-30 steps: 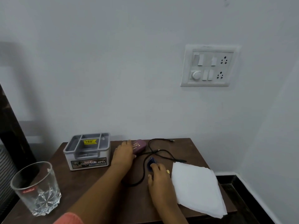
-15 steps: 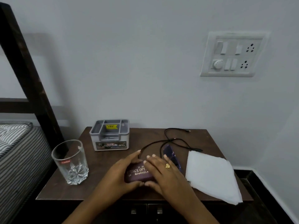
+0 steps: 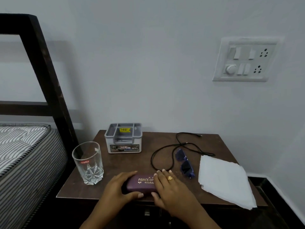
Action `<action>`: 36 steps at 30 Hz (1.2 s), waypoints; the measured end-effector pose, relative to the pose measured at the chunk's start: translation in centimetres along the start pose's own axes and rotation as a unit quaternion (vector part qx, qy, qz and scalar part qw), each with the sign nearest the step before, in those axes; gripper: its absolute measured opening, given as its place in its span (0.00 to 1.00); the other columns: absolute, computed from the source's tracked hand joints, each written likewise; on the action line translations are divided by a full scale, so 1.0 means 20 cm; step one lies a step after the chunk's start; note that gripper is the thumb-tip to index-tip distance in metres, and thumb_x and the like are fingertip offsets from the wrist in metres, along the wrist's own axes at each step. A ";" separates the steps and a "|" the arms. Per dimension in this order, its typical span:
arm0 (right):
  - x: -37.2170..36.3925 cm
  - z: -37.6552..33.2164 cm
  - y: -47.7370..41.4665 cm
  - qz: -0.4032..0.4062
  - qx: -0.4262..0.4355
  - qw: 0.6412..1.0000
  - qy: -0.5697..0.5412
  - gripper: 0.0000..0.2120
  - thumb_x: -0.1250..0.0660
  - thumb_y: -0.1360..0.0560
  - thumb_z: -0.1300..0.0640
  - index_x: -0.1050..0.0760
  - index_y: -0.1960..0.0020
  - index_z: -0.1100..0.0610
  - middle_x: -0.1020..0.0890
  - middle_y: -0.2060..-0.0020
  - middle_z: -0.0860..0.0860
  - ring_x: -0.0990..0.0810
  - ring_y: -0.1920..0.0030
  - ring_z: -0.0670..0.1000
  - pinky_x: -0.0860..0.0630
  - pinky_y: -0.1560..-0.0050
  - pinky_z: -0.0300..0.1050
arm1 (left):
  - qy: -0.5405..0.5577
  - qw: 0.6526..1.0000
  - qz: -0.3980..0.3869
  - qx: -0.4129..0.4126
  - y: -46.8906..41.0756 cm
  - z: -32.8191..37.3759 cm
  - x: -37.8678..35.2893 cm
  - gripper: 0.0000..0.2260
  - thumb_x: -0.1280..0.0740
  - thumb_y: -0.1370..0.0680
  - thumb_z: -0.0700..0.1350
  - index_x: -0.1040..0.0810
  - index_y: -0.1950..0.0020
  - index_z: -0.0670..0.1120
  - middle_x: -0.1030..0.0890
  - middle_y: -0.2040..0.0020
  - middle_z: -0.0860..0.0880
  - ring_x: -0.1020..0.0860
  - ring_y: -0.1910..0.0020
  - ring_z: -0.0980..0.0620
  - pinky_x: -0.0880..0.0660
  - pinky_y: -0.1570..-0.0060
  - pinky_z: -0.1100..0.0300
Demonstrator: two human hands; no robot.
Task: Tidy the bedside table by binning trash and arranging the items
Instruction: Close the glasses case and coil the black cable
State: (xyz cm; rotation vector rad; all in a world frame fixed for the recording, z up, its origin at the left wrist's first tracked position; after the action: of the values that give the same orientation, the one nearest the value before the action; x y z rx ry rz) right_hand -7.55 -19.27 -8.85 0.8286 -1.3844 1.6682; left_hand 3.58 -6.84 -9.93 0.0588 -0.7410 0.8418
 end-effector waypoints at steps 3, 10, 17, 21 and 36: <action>-0.02 -0.02 -0.03 -0.011 0.015 0.998 0.053 0.24 0.47 0.28 0.47 0.18 0.48 0.61 0.15 0.54 0.58 0.16 0.53 0.53 0.19 0.52 0.44 | -0.015 0.999 0.017 0.028 0.01 0.00 0.01 0.32 0.39 0.53 0.79 0.29 0.51 0.73 0.25 0.53 0.73 0.27 0.47 0.68 0.32 0.42 0.65; 0.06 0.01 -0.05 -0.080 -0.033 0.991 -0.106 0.23 0.44 0.27 0.44 0.22 0.42 0.55 0.18 0.47 0.49 0.19 0.48 0.45 0.23 0.50 0.36 | -0.001 0.997 -0.002 0.076 0.01 -0.02 0.02 0.34 0.30 0.57 0.72 0.32 0.52 0.76 0.23 0.52 0.64 0.25 0.47 0.62 0.31 0.40 0.60; -0.01 0.23 0.09 -0.077 -0.213 0.860 -0.458 0.28 0.41 0.33 0.31 0.30 0.36 0.39 0.28 0.39 0.34 0.33 0.37 0.30 0.34 0.38 0.28 | 0.089 0.989 0.010 0.114 0.02 -0.11 0.06 0.50 0.21 0.54 0.55 0.39 0.35 0.68 0.21 0.48 0.60 0.22 0.47 0.64 0.28 0.40 0.64; 0.01 0.26 -0.01 0.007 -0.284 0.846 -0.451 0.06 0.40 0.23 0.46 0.24 0.51 0.41 0.19 0.55 0.40 0.23 0.51 0.35 0.28 0.52 0.28 | 0.119 0.983 0.032 0.135 0.00 -0.12 0.07 0.56 0.18 0.46 0.37 0.46 0.27 0.57 0.21 0.56 0.64 0.25 0.56 0.73 0.34 0.57 0.84; -0.10 0.28 -0.17 -0.012 -0.440 0.878 -0.189 0.21 0.50 0.19 0.49 0.39 0.27 0.46 0.18 0.56 0.53 0.21 0.61 0.49 0.24 0.65 0.43 | 0.063 0.987 0.074 0.125 0.01 -0.15 0.10 0.36 0.18 0.44 0.41 0.27 0.39 0.56 0.19 0.45 0.55 0.22 0.45 0.56 0.27 0.44 0.63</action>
State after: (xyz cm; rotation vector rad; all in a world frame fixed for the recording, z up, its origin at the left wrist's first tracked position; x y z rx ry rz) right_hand -3.59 -24.76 -8.06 0.6141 -2.1315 0.6859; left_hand 6.03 -4.51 -11.05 0.1756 -0.5229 1.0678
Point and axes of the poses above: each hand's wrist, its own y-axis away from the middle knuckle, its own x-axis out of the back of the hand, z = x × y, the point moved 7 cm from there along -y, towards the middle knuckle
